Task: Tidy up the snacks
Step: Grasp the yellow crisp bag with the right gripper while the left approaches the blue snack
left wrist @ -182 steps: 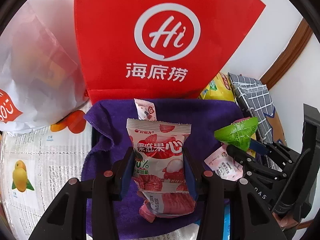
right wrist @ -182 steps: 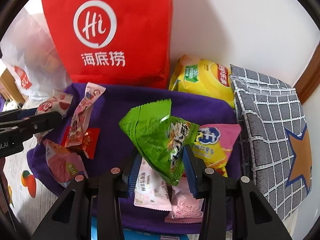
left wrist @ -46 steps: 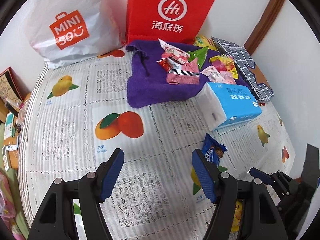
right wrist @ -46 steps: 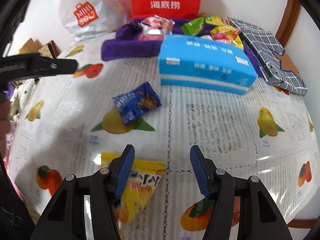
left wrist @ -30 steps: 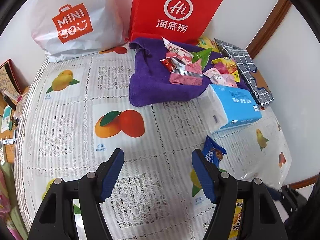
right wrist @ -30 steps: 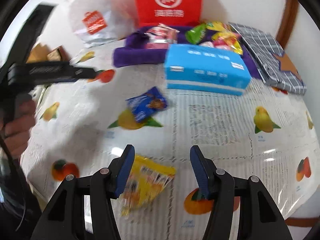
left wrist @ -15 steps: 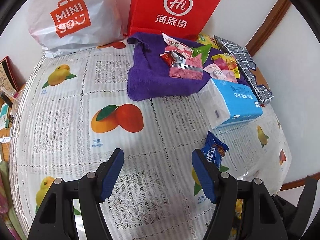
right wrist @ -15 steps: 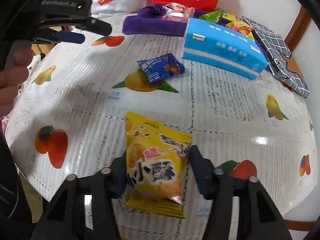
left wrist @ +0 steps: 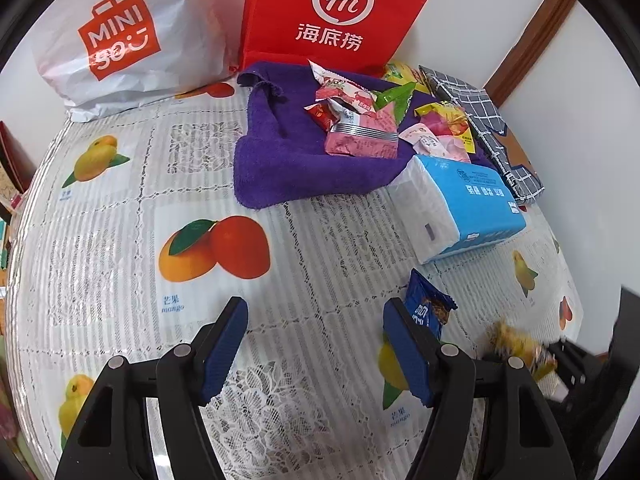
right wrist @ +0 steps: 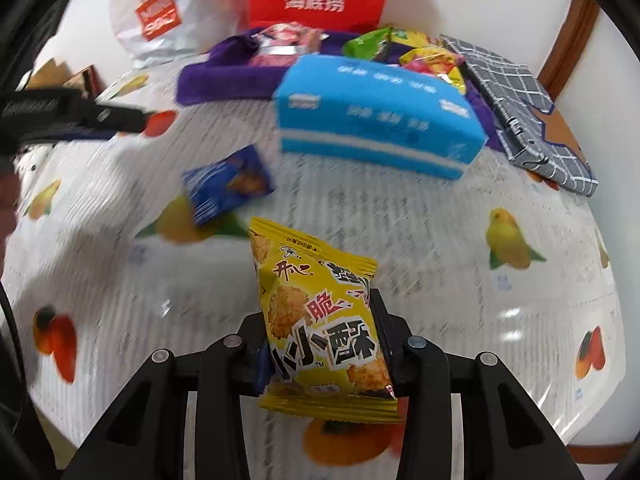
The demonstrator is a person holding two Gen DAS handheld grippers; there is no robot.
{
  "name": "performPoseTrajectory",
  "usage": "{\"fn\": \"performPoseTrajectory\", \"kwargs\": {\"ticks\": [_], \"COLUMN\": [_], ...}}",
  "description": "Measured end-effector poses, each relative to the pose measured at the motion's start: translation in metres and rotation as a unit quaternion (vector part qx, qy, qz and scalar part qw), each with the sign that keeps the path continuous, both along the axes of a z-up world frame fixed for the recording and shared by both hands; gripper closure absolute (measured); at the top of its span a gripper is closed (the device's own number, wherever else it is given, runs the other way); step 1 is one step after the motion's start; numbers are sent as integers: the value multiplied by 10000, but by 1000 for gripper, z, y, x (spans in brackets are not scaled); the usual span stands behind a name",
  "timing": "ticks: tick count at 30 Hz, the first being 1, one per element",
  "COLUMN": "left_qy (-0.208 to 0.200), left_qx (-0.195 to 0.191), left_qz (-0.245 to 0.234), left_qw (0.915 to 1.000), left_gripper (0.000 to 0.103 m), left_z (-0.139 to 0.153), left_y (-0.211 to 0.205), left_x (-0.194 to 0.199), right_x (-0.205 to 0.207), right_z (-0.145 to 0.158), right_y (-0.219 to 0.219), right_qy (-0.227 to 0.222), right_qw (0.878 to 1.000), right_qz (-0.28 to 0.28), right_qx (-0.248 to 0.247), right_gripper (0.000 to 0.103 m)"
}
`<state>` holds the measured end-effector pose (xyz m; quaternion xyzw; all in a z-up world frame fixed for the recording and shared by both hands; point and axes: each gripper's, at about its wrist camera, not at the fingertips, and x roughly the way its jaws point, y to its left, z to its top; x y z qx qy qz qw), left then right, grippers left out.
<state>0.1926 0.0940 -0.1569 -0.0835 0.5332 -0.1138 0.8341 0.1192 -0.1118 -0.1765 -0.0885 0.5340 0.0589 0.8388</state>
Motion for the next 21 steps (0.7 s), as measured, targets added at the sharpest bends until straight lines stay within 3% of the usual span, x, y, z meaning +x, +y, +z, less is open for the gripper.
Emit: {"fn": "performPoseTrajectory", "kwargs": {"ticks": [7, 16, 21], "left_qy": [91, 231, 127], "left_qx": [-111, -426, -703], "left_qz": [-3, 104, 67], "left_qw": [9999, 9988, 9974], "left_gripper": [35, 34, 27], "left_z": [-13, -32, -34], "left_y": [2, 13, 13], "left_x": [4, 3, -2], "right_x": [40, 58, 64], "right_z": [-9, -15, -17], "right_y": [-23, -41, -50], "right_qy": [-85, -328, -423], "right_qw": [9994, 9985, 9979], "right_qz": [-332, -410, -399], "right_qx": [20, 156, 270], "right_gripper": [64, 64, 64]}}
